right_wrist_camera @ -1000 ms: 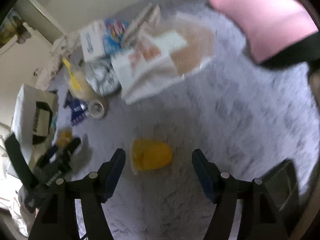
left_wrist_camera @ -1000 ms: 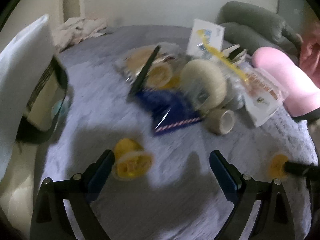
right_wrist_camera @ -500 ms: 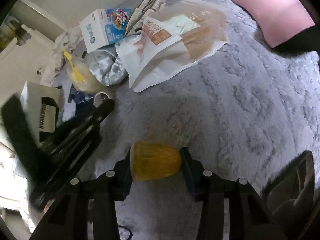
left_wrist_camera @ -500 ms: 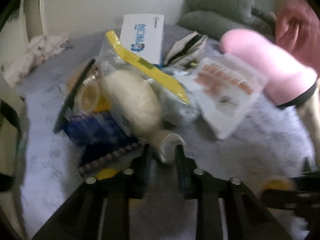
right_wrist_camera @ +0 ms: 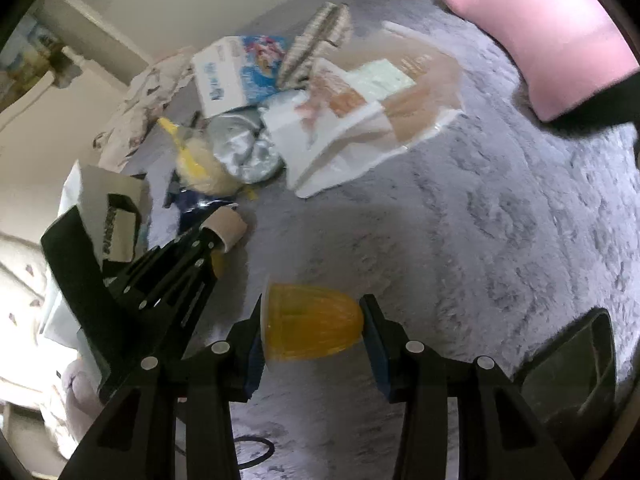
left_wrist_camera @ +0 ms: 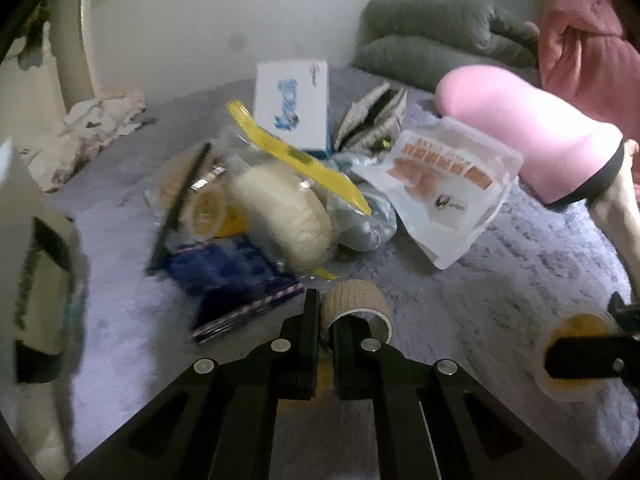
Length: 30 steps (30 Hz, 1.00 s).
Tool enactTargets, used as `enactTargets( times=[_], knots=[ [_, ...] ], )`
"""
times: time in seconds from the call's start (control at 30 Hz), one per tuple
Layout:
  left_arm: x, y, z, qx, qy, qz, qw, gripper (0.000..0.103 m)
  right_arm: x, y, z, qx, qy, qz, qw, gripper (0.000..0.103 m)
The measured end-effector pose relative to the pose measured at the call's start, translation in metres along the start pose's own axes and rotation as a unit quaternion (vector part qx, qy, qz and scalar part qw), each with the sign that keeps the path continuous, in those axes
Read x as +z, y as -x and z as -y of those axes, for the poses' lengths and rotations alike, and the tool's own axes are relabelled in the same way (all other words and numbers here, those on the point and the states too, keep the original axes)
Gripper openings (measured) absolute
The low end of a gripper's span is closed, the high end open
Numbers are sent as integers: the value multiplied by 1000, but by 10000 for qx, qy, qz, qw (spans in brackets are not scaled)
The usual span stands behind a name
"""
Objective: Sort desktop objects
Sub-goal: 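Grasp the orange jelly cup with the right gripper while the left grasps the beige tape roll, then carry jelly cup and tape roll into the white paper bag and open both grippers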
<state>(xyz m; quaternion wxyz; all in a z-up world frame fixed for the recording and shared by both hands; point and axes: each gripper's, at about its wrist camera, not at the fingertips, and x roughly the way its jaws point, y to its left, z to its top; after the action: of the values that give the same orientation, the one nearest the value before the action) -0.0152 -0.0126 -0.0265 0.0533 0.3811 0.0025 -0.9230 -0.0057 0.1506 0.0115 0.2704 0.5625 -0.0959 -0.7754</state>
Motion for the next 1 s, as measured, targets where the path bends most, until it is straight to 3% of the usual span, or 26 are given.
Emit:
enactTargets(
  times=[0.3, 0.43, 0.6, 0.73, 0.83, 0.93, 1.0],
  knots=[
    [14, 111, -50, 222, 419, 692, 9965, 6, 5, 24, -57, 811, 432, 241, 9955, 41],
    [26, 151, -81, 659, 561, 927, 9919, 6, 18, 32, -110, 1323, 729, 211, 9883, 41],
    [31, 179, -139, 1007, 1088, 977, 9841, 6, 17, 39, -182, 1709, 1346, 286, 9756, 41],
    [24, 177, -193, 1303, 1351, 673, 9799, 6, 12, 25, -237, 1965, 1722, 192, 9651, 41],
    [16, 161, -227, 1282, 1426, 248, 9811, 6, 16, 10, -280, 2013, 1940, 177, 9600, 41],
    [4, 140, -253, 976, 1635, -237, 9814, 6, 25, -18, -323, 1810, 2184, -18, 9589, 41],
    [-4, 122, -266, 849, 1658, -729, 9798, 6, 30, -45, -344, 1395, 2305, -362, 9623, 41]
  ],
)
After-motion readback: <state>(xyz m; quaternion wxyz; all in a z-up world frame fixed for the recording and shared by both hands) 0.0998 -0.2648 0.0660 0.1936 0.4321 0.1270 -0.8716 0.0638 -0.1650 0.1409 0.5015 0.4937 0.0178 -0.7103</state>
